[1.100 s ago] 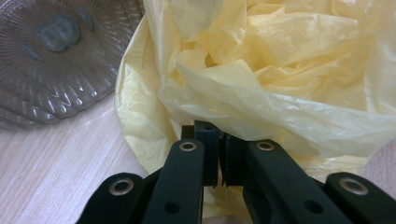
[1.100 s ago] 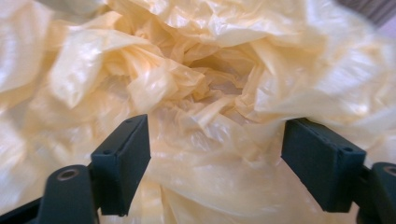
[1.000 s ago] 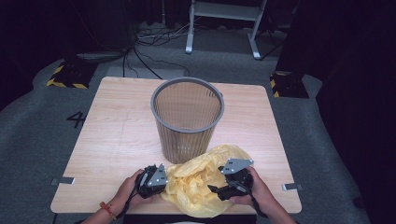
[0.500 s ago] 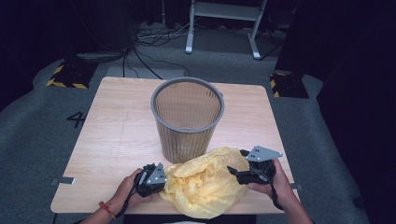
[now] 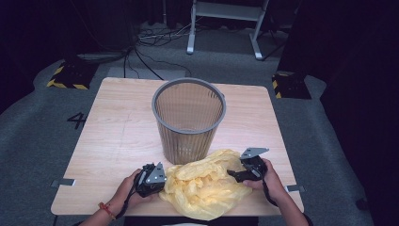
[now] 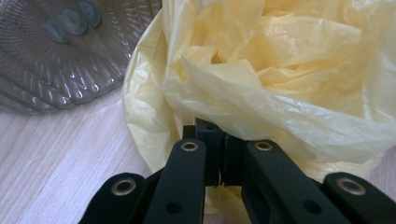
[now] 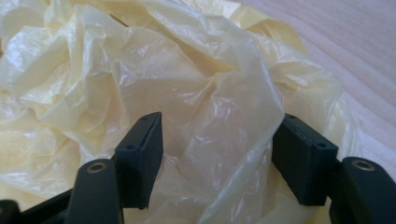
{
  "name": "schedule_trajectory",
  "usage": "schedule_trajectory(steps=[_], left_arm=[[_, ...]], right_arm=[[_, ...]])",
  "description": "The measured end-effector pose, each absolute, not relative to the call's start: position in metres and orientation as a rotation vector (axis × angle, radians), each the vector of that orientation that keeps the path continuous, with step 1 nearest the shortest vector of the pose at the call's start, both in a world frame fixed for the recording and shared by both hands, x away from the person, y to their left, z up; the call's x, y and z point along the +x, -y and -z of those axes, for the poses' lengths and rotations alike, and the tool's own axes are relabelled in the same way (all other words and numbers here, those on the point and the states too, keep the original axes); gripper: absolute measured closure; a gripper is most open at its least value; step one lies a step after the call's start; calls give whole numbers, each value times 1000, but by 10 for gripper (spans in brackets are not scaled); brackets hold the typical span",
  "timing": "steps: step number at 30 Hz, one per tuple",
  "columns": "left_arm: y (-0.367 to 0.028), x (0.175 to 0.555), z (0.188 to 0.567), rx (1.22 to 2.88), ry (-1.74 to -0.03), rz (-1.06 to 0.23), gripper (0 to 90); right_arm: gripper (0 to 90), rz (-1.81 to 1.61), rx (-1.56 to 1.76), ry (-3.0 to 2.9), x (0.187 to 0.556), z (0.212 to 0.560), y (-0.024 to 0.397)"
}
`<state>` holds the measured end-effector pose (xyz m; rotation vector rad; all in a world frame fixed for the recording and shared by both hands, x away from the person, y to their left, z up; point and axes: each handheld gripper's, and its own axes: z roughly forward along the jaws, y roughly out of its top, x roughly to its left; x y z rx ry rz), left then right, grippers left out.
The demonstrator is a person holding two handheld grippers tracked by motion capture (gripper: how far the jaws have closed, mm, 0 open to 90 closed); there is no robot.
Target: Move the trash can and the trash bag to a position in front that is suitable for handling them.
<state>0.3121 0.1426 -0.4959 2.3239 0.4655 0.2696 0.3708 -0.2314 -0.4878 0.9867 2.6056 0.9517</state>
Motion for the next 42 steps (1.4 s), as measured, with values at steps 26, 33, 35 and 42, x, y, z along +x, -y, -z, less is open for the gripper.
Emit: schedule_trajectory(steps=[26, 33, 35, 42], left_arm=[[-155, 315, 492, 2299, -504, -296, 892], [-161, 315, 490, 2288, -519, -319, 893], [-162, 315, 490, 2283, -524, -321, 893], [-167, 313, 488, 2272, -533, -341, 893]], right_arm=[[900, -1090, 839, -2489, 358, 468, 228], [900, -1135, 777, -2484, 352, 459, 221], [900, -1147, 760, -2482, 350, 457, 219], [900, -1147, 760, -2482, 350, 457, 219]])
